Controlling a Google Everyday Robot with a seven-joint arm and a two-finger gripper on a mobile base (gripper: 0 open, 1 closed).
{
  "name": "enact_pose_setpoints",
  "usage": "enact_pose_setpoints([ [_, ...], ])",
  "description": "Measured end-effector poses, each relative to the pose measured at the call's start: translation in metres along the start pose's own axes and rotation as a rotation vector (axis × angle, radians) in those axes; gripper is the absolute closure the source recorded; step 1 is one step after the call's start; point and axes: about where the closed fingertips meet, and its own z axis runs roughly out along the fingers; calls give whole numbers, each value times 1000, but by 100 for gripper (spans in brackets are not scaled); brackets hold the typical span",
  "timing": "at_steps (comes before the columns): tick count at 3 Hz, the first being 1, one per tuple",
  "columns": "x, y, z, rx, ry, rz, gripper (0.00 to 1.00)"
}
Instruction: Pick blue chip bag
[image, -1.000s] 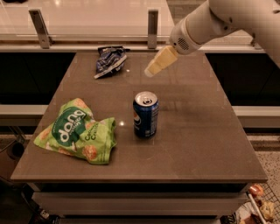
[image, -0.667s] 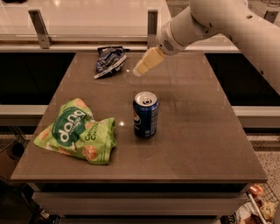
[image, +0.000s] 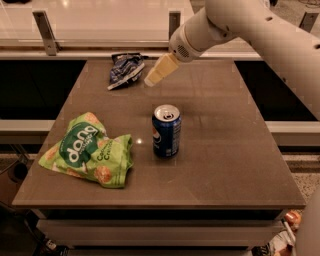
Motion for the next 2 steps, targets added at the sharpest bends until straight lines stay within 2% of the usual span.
enact_pose_setpoints([
  [2, -31, 5, 82, -31, -56, -26, 0],
])
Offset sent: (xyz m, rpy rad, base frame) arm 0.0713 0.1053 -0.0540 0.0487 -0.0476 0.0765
